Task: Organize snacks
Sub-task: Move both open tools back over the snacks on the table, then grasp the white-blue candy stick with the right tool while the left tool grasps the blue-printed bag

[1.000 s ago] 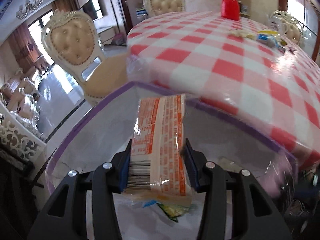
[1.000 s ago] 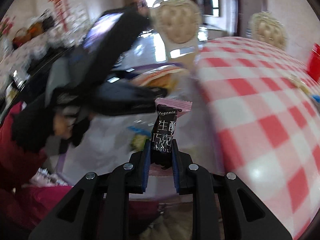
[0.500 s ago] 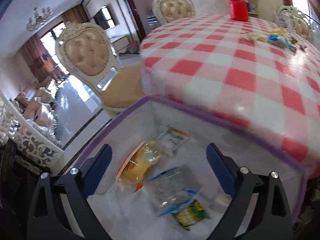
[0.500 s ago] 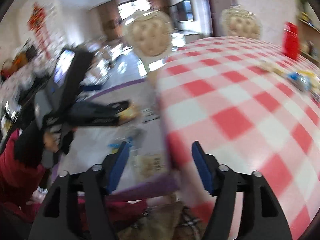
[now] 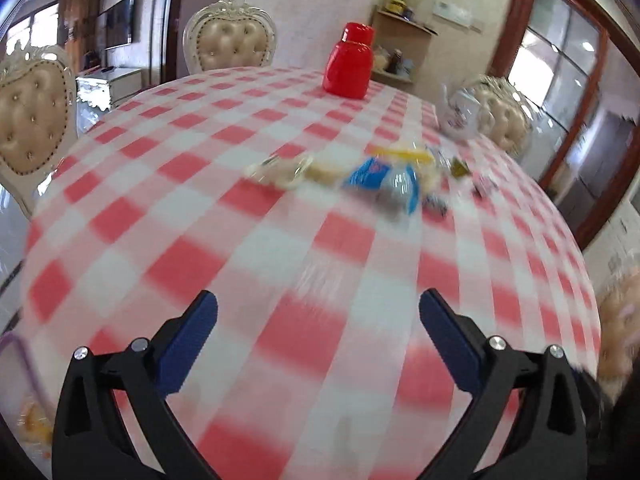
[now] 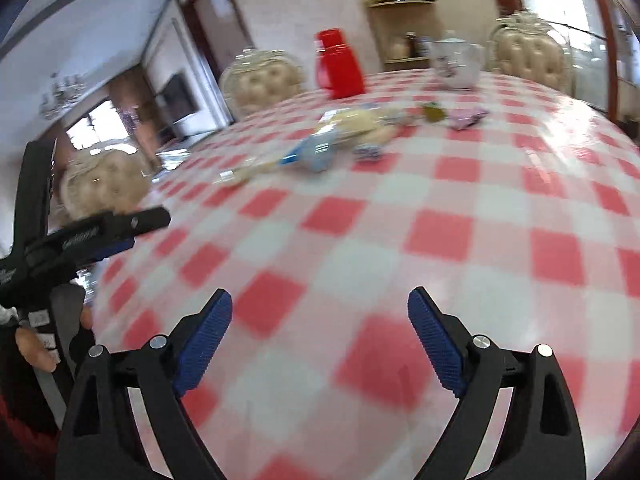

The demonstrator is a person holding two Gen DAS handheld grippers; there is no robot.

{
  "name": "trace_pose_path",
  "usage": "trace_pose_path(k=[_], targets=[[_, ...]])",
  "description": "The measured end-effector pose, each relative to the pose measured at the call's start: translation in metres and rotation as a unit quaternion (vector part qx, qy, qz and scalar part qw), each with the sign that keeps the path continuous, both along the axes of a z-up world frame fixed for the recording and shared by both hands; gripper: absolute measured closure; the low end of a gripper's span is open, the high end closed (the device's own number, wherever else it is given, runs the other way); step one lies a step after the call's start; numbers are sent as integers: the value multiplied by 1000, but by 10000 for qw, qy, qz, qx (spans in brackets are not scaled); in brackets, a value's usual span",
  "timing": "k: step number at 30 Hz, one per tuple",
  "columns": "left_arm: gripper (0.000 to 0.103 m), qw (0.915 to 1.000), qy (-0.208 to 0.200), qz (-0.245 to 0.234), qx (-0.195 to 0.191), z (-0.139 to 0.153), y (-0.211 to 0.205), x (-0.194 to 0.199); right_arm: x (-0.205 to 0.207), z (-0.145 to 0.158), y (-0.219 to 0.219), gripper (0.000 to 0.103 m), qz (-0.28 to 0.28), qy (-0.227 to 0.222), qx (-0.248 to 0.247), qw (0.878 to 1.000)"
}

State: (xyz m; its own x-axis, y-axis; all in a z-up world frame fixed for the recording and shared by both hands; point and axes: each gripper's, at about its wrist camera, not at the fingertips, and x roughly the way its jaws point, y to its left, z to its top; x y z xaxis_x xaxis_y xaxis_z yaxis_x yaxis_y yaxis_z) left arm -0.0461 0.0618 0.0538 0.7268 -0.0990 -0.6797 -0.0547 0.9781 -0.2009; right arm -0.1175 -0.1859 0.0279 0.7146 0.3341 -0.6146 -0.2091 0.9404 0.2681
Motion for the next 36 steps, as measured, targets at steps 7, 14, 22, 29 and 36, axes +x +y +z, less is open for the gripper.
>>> trace_pose_path(k=[7, 14, 22, 29, 36], targets=[[2, 9944, -94, 497, -931, -24, -11, 79, 106, -12, -12, 16, 120, 213, -381, 9990], [2, 9880, -302, 580, -1396, -34, -13, 103, 195, -22, -6, 19, 479, 576, -520, 9958], [2, 9805, -460, 707, -1773, -34, 0, 100, 255, -28, 39, 37, 1456, 614, -1297, 9789], [2, 9745, -398, 804, -2058, -39, 12, 102, 251, -26, 45, 88, 1751, 456, -1676, 9691], [2, 9861, -282, 566, -1539, -35, -8, 104, 193, -7, 4, 89, 1252, 139, -827, 9886]])
